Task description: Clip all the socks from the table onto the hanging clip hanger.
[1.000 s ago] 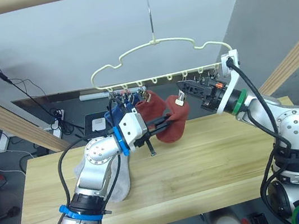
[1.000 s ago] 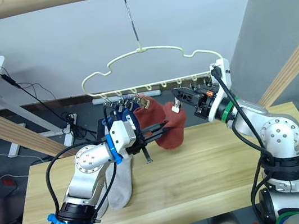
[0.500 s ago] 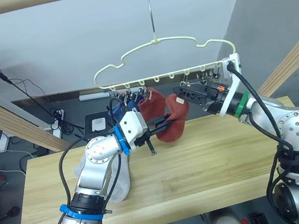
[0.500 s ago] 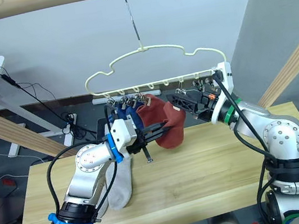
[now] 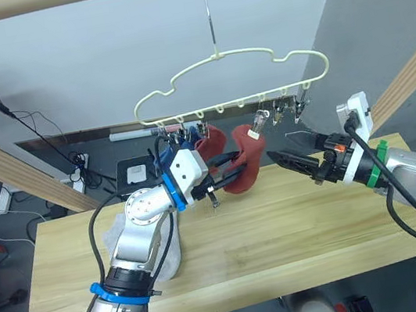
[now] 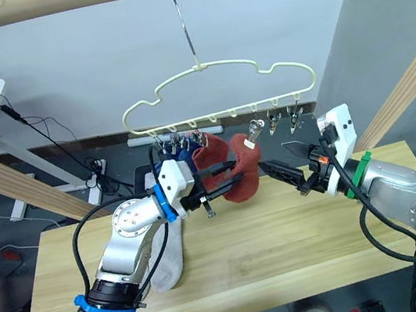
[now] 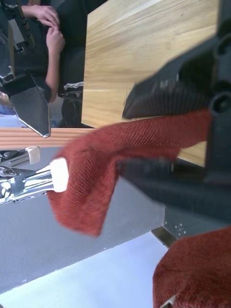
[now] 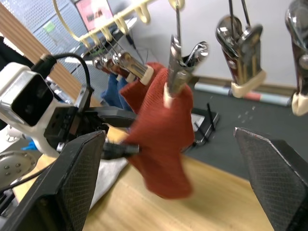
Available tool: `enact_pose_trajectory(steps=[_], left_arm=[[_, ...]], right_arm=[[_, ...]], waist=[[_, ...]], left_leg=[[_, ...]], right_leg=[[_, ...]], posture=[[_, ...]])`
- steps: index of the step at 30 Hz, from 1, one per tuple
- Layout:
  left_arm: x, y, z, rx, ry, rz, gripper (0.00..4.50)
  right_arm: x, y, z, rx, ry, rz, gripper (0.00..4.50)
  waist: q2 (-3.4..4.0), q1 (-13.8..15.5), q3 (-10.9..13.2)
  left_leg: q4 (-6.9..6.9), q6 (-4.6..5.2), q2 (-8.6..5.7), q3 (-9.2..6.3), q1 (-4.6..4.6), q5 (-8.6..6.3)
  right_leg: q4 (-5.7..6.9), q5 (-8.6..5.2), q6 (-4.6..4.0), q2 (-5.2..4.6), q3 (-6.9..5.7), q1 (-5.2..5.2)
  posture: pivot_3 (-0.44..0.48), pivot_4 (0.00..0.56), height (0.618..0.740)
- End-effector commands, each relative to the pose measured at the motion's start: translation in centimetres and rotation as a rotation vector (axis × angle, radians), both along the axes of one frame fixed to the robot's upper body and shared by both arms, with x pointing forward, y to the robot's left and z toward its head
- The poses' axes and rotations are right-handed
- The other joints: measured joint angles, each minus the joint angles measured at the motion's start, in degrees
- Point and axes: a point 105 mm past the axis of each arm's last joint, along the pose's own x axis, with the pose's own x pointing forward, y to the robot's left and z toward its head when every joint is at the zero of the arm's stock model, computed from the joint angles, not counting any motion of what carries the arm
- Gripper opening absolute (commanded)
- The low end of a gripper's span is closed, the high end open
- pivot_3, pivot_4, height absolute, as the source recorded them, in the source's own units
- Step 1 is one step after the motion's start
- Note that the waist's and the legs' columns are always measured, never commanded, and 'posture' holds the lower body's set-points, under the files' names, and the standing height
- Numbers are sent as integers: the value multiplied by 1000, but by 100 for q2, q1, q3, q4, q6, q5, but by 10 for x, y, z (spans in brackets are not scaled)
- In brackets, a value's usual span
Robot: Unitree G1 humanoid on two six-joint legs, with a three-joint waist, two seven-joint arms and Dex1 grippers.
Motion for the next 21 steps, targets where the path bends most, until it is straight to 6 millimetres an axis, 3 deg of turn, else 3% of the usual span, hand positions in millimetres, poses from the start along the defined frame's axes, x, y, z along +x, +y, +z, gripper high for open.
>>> enact_pose_trajectory(steps=[1,7,16,19,21], left_arm=[[-2,10,6,-11,-6,28,2812],[-14,25,7,-14,24,29,4488],[-41,37,25,-55,67,-42,4488],[-46,41,33,-70,76,-51,4500],[-49,42,36,-73,78,-53,4500]], right_arm=[[-3,1,14,9,-110,-66,4500],[0,-1,20,-67,-255,-178,4500],[-12,20,23,-128,-429,-197,4500],[-14,24,20,-117,-433,-206,3984],[-11,23,18,-117,-432,-238,3316]], waist=[[0,-7,0],[0,-66,0],[1,-85,1],[1,-85,1],[1,-77,2]], left_leg=[[0,0,0,0,0,0],[-2,0,1,-1,-3,0],[-2,-1,2,-2,-1,0],[-2,-1,2,-5,0,0],[-2,0,2,-5,1,0]], right_leg=[[0,0,0,0,0,0],[-5,0,0,0,0,-2],[-2,0,0,1,0,-1],[-1,0,0,1,-1,-1],[-1,0,0,1,-1,0]], posture=[[-194,294,740],[-192,297,740],[-166,309,740],[-164,312,740],[-164,315,740]])
